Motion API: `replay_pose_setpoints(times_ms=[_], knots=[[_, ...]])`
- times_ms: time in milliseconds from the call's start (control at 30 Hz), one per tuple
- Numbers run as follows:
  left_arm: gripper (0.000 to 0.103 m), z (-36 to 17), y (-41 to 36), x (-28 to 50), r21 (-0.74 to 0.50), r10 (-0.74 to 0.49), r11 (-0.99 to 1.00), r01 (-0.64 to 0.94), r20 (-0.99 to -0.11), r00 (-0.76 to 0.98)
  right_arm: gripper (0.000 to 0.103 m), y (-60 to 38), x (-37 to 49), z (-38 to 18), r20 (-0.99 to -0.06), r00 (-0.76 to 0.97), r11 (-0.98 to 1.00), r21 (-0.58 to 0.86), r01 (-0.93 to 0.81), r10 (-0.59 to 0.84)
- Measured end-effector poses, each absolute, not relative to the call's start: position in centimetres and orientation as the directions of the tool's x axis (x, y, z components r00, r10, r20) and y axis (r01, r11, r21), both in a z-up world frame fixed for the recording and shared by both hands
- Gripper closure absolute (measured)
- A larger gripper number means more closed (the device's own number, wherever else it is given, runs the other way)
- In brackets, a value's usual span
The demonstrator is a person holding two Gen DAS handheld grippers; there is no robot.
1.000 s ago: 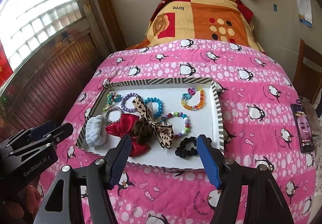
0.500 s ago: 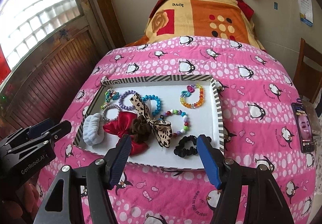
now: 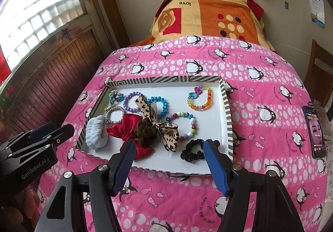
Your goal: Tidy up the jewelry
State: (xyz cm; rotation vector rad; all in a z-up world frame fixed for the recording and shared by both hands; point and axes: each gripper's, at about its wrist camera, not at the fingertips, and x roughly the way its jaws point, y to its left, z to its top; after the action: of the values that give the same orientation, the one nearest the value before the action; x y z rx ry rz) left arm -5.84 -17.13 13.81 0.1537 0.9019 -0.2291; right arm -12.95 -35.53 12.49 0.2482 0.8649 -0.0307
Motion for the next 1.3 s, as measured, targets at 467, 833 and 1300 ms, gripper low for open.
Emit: replay_pose_setpoints(times_ms=[467,833,1300], knots=[[0.052,13.4,-17.1,-5.8,0.035,-0.127,0.967,0.253,-0.796,0.592,0.038,-35.3,-12.7,12.0,-0.767,0.636,0.972,0.203,0.119,0.082],[0.052,13.1,-17.1,-5.7,0.032,-0.124,0.968,0.250,-0.803,0.583,0.038,-35.3,-12.5,11.7,-0.772,0.630,0.972,0.204,0.115,0.088],[0.052,12.9,-17.2,-5.6,0.027,-0.124,0.968,0.249,-0.811,0.572,0.038,-35.3,-12.3,11.1,-0.779,0.620,0.972,0.209,0.111,0.096]])
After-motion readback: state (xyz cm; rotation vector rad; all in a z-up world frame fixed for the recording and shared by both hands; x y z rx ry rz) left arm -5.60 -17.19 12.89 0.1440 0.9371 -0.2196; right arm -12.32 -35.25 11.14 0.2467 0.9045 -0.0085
